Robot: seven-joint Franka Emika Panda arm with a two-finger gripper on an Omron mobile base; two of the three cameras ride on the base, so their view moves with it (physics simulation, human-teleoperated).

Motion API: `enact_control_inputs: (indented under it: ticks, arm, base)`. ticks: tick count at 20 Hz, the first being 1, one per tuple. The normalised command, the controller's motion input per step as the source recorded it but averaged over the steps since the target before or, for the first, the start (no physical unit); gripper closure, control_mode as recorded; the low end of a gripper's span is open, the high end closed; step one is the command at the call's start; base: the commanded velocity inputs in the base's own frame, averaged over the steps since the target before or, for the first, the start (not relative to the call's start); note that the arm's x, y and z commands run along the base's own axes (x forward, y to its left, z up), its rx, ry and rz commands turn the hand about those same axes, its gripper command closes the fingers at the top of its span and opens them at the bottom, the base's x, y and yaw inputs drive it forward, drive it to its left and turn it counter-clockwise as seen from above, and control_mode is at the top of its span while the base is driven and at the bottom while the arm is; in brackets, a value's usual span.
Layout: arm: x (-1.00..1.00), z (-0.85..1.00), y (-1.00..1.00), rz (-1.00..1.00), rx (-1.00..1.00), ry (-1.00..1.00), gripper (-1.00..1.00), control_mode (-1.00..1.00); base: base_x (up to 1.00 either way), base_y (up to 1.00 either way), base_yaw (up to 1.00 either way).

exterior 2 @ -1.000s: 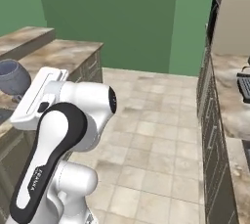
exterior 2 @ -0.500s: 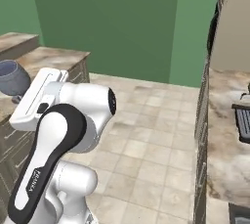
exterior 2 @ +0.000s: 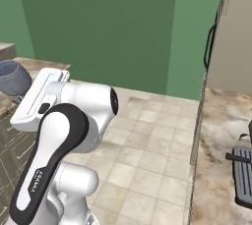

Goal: Retrieve the wine glasses from the counter and place one next to each plate.

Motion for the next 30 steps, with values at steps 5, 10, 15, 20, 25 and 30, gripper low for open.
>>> enact_control_inputs:
  ticks: [5,10,15,20,25,30]
  arm:
    - [0.0,0.0,0.0,0.0,0.0,0.0,1.0,1.0]
    - [0.0,0.0,0.0,0.0,0.0,0.0,1.0,1.0]
    - [0.0,0.0,0.0,0.0,0.0,0.0,1.0,1.0]
    - [0.0,0.0,0.0,0.0,0.0,0.0,1.0,1.0]
    - [0.0,0.0,0.0,0.0,0.0,0.0,1.0,1.0]
    - [0.0,0.0,0.0,0.0,0.0,0.0,1.0,1.0]
  base:
    - [1.0,0.0,0.0]
    - [1.0,0.0,0.0]
    - [1.0,0.0,0.04]
    - [1.0,0.21,0.1]
    - [1.0,0.38,0.22]
    - [1.0,0.01,0.64]
